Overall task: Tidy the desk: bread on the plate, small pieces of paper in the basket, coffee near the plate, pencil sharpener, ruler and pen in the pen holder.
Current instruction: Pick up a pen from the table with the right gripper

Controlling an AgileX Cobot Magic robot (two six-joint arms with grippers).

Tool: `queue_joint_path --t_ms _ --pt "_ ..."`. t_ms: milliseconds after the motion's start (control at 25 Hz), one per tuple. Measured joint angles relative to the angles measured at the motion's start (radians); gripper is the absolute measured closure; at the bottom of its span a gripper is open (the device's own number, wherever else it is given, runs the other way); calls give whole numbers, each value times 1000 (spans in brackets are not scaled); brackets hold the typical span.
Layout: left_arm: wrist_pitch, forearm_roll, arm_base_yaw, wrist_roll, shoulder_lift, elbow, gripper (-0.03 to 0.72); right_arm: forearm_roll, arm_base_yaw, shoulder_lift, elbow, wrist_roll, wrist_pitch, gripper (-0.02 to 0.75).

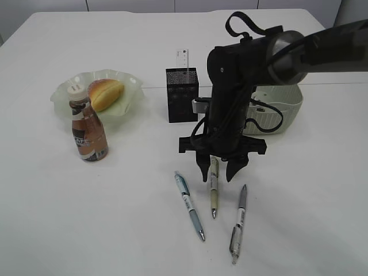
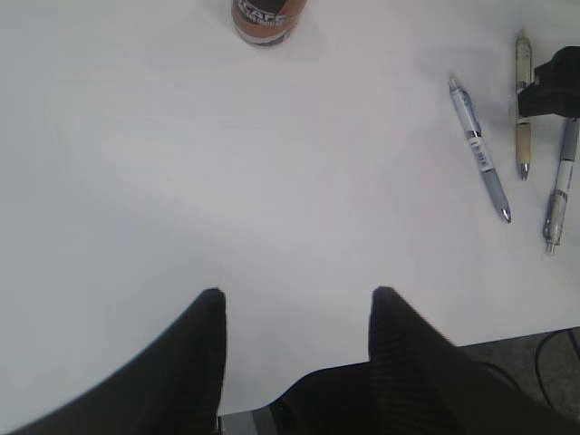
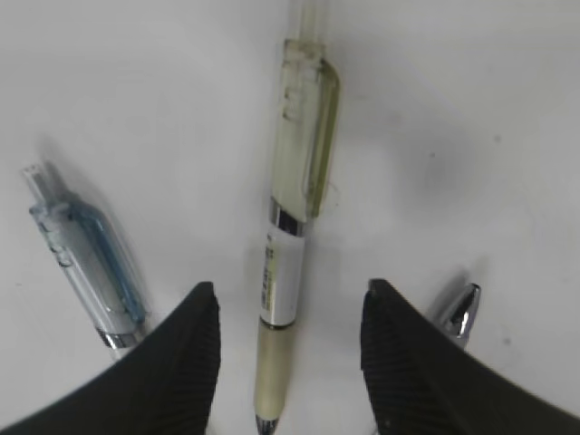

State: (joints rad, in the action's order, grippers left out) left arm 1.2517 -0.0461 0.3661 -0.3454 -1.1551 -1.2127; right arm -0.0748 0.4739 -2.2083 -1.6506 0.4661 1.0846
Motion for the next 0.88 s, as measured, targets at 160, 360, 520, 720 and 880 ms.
queue_joint_path --t_ms 160,360,520,720,880 --pt "0 0 0 0 0 0 316 0 0 -11 0 9 -5 336" --pt "0 0 0 0 0 0 316 0 0 -13 -2 13 -11 336" --pt "0 0 0 0 0 0 316 0 0 -13 -2 13 -17 336" --pt "0 0 0 0 0 0 316 0 0 -13 -2 16 -17 336" --pt "0 0 0 0 0 0 316 0 0 -30 -16 24 -6 336"
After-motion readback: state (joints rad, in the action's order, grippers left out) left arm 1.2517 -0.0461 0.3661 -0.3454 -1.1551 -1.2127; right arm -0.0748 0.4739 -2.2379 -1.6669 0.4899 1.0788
